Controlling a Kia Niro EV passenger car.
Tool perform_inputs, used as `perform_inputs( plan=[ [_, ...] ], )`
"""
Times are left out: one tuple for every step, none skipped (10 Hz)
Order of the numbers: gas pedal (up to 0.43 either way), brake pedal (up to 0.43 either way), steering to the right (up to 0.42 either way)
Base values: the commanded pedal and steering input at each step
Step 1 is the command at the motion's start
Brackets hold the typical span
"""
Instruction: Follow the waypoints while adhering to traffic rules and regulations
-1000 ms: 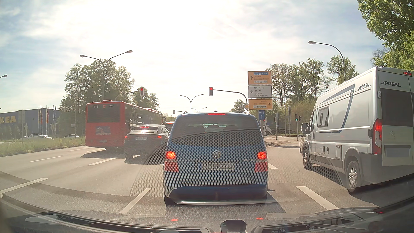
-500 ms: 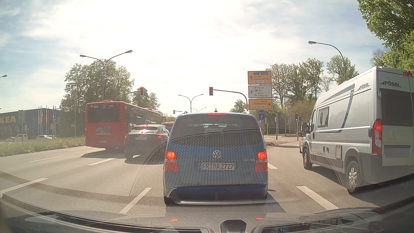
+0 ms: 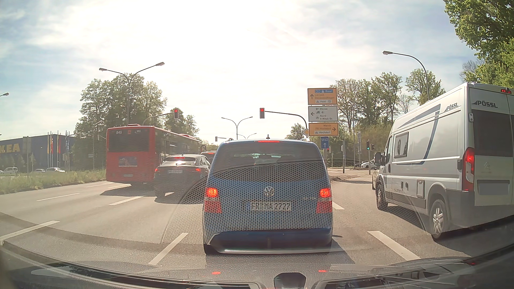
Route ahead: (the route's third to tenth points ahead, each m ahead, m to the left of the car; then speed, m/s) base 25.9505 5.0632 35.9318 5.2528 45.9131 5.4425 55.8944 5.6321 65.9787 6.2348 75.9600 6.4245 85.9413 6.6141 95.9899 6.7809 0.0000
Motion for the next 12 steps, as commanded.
perform_inputs(
  plan=[
    [0.0,0.232,0.004],
    [0.0,0.232,0.004],
    [0.0,0.226,0.004],
    [0.0,0.232,0.004],
    [0.0,0.232,0.004],
    [0.0,0.232,0.004],
    [0.0,0.232,0.004],
    [0.0,0.226,0.004],
    [0.0,0.232,0.004],
    [0.0,0.226,0.004],
    [0.0,0.232,0.004],
    [0.0,0.232,0.004]
  ],
)
